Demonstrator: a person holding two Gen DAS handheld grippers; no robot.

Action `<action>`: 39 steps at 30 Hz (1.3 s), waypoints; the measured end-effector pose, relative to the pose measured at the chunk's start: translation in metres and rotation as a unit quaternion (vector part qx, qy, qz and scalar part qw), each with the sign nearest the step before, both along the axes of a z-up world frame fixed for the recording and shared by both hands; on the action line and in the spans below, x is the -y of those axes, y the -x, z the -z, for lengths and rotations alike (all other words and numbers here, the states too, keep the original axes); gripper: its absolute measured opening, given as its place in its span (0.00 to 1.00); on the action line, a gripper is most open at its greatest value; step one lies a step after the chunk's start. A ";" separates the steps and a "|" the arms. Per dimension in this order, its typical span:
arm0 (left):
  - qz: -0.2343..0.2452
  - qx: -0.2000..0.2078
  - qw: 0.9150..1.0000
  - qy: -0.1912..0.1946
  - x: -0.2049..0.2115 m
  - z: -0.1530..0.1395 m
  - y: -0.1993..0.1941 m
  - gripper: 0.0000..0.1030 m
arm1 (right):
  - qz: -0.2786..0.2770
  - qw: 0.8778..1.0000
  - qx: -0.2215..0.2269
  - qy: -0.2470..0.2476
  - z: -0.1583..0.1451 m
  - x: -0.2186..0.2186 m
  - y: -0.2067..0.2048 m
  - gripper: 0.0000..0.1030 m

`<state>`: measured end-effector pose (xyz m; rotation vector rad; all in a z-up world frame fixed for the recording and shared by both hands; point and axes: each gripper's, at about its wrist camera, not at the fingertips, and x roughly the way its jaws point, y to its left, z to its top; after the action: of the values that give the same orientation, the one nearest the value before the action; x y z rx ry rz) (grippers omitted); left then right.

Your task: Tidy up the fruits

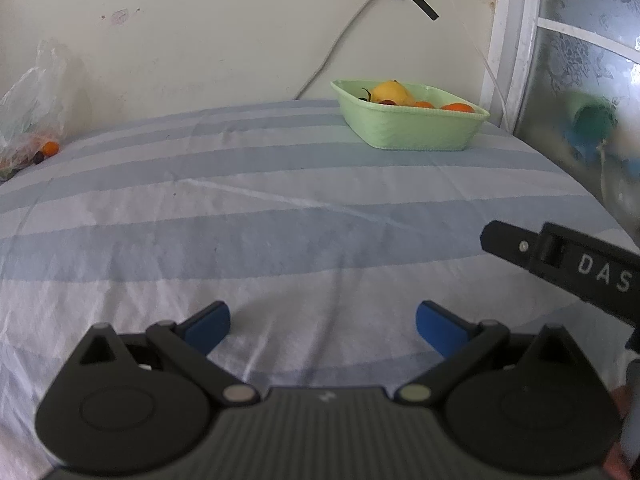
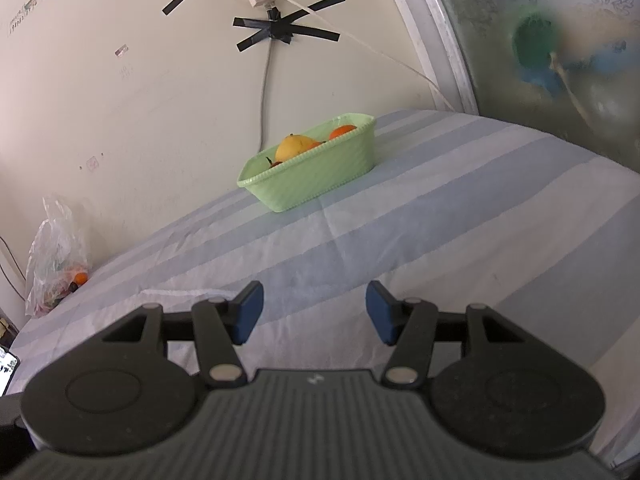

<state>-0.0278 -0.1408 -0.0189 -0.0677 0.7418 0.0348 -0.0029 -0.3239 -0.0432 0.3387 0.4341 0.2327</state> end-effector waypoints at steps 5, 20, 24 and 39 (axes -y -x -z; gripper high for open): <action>-0.001 0.000 1.000 0.002 0.000 0.000 0.001 1.00 | 0.000 1.000 0.000 0.000 0.000 0.000 0.000 0.58; 0.004 0.013 1.000 0.003 0.003 -0.004 0.006 1.00 | 0.000 1.000 0.006 0.000 0.000 0.000 0.002 0.58; 0.007 0.013 1.000 0.003 0.005 -0.004 0.007 1.00 | 0.000 1.000 0.006 0.000 0.000 -0.001 0.002 0.58; 0.011 0.015 1.000 0.002 0.007 -0.006 0.008 1.00 | 0.000 1.000 0.007 -0.001 -0.001 -0.001 0.002 0.58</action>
<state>-0.0361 -0.1473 -0.0133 -0.0629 0.7120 0.0106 -0.0053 -0.3232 -0.0427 0.3382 0.4201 0.2344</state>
